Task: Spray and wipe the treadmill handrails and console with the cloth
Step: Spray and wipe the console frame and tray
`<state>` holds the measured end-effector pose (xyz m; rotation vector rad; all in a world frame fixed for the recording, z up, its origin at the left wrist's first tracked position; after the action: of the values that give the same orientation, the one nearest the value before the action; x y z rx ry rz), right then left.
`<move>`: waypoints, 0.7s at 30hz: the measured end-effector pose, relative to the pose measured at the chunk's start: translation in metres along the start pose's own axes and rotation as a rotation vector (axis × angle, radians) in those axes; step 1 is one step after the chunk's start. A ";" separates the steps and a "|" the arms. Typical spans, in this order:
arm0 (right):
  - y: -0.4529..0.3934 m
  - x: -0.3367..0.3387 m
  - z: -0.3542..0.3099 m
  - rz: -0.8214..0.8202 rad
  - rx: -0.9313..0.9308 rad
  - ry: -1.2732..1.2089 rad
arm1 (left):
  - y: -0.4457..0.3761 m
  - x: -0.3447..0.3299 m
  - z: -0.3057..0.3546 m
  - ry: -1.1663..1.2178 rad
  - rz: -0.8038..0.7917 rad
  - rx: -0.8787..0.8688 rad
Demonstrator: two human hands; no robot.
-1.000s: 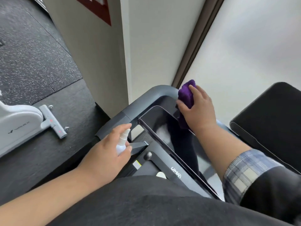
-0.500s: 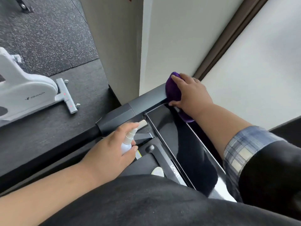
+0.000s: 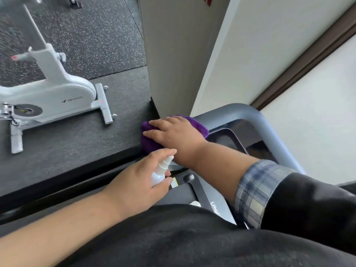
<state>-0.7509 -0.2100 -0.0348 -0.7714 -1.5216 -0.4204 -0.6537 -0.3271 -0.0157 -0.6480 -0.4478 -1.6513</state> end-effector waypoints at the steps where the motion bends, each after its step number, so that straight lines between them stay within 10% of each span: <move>1: -0.004 -0.003 -0.009 0.003 -0.002 0.004 | 0.001 0.001 -0.001 0.006 0.007 -0.005; 14: 0.052 0.025 0.087 0.050 -0.396 -0.014 | 0.008 0.017 0.005 -0.041 -0.139 -0.200; 21: 0.001 -0.003 -0.016 -0.023 -0.172 0.004 | 0.021 0.033 -0.006 -0.038 -0.112 -0.236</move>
<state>-0.7387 -0.2204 -0.0360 -0.8871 -1.5047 -0.5757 -0.6372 -0.3595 -0.0010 -0.8426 -0.3233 -1.8177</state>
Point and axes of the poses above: each hand's wrist, its own y-axis away from the middle knuckle, its own x-axis out of the back of the hand, z = x × y, the point moved 4 cm from there along -y, towards the middle knuckle, and after that the axes turned 14 degrees about z, right-handed, at the moved point
